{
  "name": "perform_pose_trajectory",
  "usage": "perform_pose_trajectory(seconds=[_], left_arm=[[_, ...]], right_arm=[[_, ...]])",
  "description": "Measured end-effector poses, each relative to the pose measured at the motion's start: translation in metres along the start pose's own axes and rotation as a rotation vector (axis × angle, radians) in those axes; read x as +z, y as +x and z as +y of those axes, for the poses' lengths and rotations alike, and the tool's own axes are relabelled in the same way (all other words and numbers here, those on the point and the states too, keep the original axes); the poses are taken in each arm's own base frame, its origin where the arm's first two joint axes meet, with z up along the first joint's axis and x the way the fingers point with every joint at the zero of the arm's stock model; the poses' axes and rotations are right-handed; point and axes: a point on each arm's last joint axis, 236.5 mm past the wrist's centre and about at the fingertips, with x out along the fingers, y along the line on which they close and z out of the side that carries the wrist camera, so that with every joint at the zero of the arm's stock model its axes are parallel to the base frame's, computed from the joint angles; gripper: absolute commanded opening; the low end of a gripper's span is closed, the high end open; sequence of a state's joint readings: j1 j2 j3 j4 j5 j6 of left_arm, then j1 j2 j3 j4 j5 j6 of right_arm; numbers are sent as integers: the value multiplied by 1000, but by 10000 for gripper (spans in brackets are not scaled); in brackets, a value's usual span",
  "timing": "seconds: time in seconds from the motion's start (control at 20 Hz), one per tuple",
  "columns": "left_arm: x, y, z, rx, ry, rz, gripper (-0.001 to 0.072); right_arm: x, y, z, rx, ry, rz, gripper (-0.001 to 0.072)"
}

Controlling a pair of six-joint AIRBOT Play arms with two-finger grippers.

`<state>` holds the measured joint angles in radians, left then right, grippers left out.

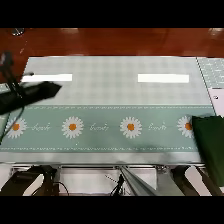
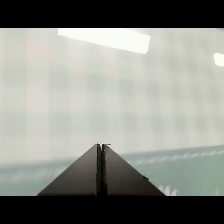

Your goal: Fold the shirts.

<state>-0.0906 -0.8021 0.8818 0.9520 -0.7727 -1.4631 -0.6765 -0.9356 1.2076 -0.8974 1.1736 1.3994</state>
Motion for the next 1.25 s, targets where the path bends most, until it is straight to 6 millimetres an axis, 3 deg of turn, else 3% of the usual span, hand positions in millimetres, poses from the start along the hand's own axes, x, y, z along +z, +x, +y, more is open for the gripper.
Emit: perform_pose_trajectory(seconds=[0.05, 0.1, 0.2, 0.35, 0.5, 0.75, 1.25], left_arm=[[23, 2, -18, -34, 46, -29, 38], [33, 7, -33, -59, 85, -27, 38], [24, 27, -45, -61, 128, 54, 39], [-30, 64, -11, 69, 153, 266, 39], [-69, 79, 33, 198, 153, 425, 39], [-103, 70, 69, 301, 138, 596, 40], [-114, 65, 79, 334, 134, 650, 40]], right_arm=[[-11, 24, 35, 77, -86, 41, 19], [-29, 46, 63, 127, -170, 94, 19], [-88, 92, 96, 143, -342, 262, 19], [-175, 143, 85, 8, -446, 504, 19], [-220, 165, 65, -115, -458, 625, 19], [-236, 175, 57, -181, -461, 650, 19], [-239, 177, 53, -203, -463, 650, 19]])
